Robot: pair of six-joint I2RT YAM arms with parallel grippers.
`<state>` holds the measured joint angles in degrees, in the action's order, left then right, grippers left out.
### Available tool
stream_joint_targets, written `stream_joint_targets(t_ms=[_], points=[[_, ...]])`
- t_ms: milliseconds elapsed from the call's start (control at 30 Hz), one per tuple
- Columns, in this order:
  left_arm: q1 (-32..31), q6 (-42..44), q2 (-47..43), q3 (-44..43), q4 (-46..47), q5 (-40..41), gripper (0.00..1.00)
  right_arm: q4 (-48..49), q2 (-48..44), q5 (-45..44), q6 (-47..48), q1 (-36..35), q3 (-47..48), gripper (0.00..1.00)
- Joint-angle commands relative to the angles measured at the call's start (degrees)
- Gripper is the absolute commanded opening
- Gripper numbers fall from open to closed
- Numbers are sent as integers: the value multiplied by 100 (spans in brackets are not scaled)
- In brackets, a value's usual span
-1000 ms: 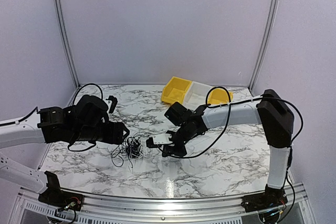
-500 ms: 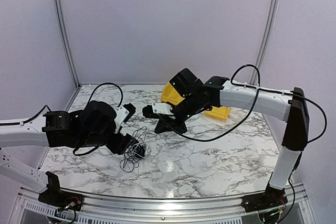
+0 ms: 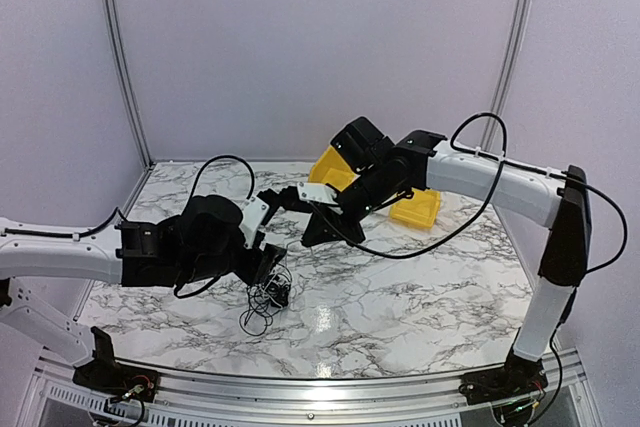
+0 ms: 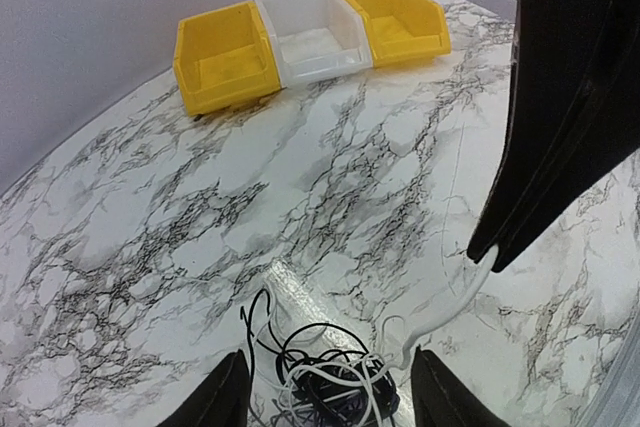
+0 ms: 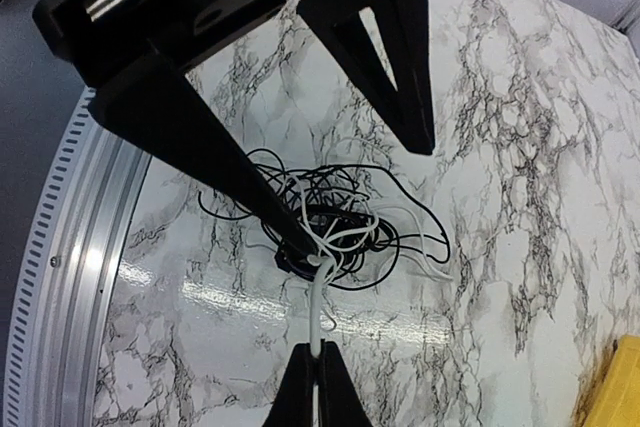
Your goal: Untangle the cables
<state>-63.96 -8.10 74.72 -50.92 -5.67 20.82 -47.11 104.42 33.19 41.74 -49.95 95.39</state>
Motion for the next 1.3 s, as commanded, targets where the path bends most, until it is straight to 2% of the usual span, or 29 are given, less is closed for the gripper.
stream_joint_targets(t_ms=[0,233,367,533,567,667,733,967,1267], points=[[-64,9,349,163,1264,-396,56,47,-279,105,-184,74,439,0],[-64,-332,410,438,1710,-499,61,45,-291,122,-344,180,489,0],[-55,-335,321,675,1861,-181,57,33,-379,214,-385,179,542,0],[118,-392,656,943,2907,326,60,-86,-577,214,-358,182,701,0],[208,-383,901,890,3138,209,58,-92,-629,200,-360,184,735,0],[434,-318,1521,476,3334,29,42,-196,-730,189,-384,181,1010,0],[516,-343,1847,313,3481,-69,35,-289,-771,198,-446,194,1329,0],[543,-951,2472,313,3738,-302,26,-32,-1042,57,-779,328,2578,0],[510,-1862,2727,969,3860,-532,16,1871,-1719,-916,-1374,527,2667,0]])
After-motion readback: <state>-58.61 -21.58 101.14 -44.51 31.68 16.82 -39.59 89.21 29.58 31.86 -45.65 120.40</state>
